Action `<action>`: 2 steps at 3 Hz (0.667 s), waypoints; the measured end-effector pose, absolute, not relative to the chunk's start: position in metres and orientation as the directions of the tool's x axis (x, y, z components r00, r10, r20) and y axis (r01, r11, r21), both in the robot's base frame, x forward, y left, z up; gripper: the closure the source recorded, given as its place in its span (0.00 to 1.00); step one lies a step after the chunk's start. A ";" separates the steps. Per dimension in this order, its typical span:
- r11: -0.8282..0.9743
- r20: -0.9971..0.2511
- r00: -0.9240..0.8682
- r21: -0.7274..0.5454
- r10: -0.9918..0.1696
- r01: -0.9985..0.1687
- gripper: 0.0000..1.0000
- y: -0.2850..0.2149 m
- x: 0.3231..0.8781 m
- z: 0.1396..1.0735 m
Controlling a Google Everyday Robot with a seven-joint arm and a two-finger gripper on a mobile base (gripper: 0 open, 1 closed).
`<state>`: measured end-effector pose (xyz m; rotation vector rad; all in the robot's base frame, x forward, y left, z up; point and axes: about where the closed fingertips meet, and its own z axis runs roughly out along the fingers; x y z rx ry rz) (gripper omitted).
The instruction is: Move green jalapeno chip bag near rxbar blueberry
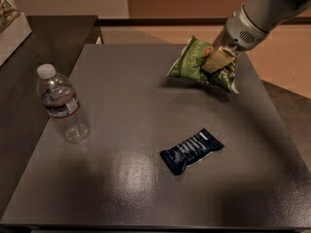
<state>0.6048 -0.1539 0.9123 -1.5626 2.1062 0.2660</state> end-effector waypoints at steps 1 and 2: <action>0.242 -0.525 -0.148 -0.114 -0.838 -0.964 1.00 -0.124 0.586 0.925; 0.155 -0.544 -0.085 -0.085 -0.835 -0.984 1.00 -0.091 0.564 0.931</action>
Offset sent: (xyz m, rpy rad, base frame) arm -0.0705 0.0983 0.0279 0.0906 0.0706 0.2891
